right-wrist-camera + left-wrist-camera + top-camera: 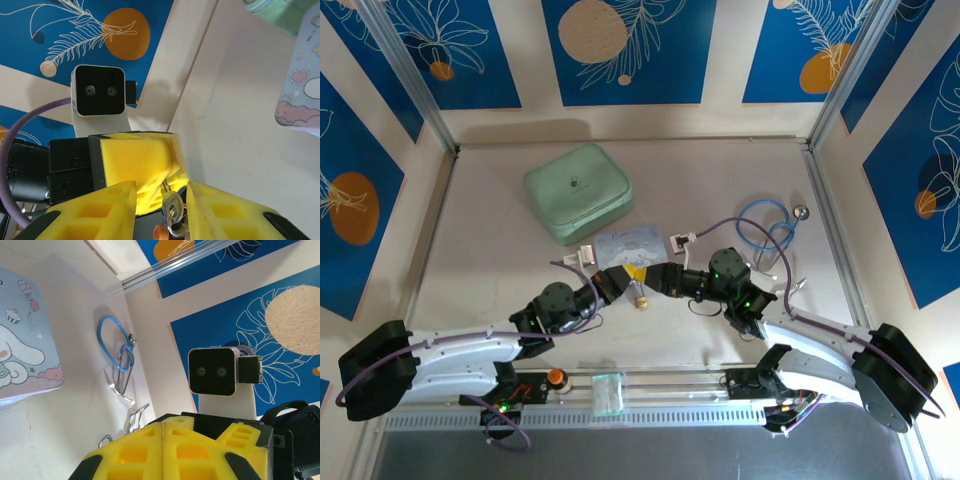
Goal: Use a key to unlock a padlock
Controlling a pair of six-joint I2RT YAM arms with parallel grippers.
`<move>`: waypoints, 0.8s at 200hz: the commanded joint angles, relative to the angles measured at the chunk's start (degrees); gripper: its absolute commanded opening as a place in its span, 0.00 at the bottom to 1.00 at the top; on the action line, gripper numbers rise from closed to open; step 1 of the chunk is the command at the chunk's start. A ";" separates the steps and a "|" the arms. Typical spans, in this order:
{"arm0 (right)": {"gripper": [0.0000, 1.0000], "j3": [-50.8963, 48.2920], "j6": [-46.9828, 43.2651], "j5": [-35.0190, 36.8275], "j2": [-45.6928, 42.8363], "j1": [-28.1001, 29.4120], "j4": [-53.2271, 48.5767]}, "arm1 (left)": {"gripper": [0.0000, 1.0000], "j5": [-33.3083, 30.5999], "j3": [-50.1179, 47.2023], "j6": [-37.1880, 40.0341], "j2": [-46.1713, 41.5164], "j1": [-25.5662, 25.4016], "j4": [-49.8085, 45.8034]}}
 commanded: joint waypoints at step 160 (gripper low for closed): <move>0.00 -2.58 3.93 -1.14 3.57 0.62 8.55 | 0.00 -2.93 -2.06 -4.22 2.68 -0.22 9.37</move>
